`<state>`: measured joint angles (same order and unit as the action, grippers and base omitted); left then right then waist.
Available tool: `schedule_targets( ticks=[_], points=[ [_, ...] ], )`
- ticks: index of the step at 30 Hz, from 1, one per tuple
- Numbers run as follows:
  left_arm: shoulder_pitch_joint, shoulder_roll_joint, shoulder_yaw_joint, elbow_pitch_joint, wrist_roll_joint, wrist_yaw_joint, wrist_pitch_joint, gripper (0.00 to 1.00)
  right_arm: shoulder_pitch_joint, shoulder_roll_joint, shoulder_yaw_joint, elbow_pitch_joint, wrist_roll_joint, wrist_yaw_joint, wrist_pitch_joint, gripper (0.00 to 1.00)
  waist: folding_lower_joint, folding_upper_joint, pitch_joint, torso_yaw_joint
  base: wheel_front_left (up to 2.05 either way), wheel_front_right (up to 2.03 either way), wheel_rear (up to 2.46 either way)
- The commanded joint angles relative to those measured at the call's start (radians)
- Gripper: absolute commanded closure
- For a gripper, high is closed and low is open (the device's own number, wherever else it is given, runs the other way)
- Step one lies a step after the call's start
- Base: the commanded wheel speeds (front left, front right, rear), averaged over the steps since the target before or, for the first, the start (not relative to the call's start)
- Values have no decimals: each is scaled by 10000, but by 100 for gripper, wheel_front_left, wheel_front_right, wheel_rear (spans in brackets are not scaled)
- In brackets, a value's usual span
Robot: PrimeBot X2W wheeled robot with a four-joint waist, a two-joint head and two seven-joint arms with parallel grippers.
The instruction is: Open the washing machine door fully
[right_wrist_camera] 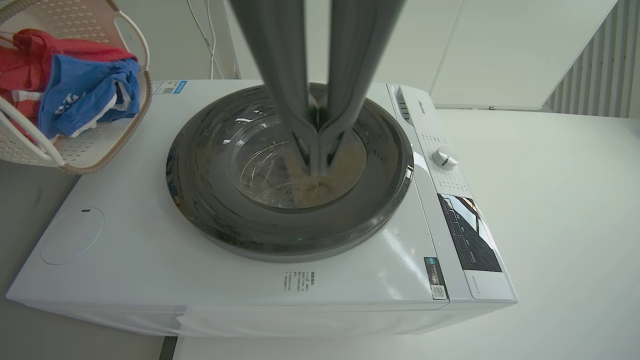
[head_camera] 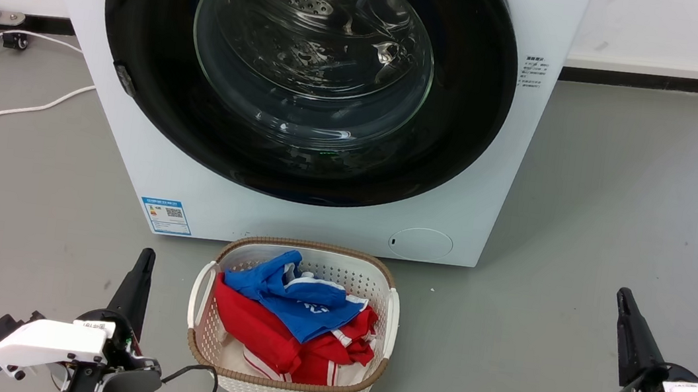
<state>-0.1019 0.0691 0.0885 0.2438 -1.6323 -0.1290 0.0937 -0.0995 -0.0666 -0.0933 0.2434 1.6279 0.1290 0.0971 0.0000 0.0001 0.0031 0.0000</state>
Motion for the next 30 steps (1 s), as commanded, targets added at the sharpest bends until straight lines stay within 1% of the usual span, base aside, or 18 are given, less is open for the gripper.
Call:
schedule_targets(
  ticks=[1, 27, 28, 29, 30],
  points=[
    [-83, -11, 27, 12, 48, -32, 21, 100, -126, 28, -23, 10, -53, 32, 8, 100, 0, -1, 0, 0, 0, 0, 0],
    [-92, -57, 96, 16, 116, -32, 85, 100, -134, 73, -83, 15, -117, 32, 57, 100, 0, -1, 0, 0, 0, 0, 0],
    [-3, -58, 75, 4, 73, 0, 49, 0, -3, 42, -65, 3, -53, 0, 47, 0, 0, -1, 0, 0, 0, 0, 0],
    [32, -75, 65, 69, 75, 2, 42, 100, 41, 46, -56, 56, -53, 0, 45, 100, 0, -1, 0, 0, 0, 0, 0],
    [108, -98, 49, 160, 74, 9, 39, 0, 114, 60, -55, 142, -53, -2, 44, 0, 0, -1, 0, -1, 0, 0, 0]
  ],
)
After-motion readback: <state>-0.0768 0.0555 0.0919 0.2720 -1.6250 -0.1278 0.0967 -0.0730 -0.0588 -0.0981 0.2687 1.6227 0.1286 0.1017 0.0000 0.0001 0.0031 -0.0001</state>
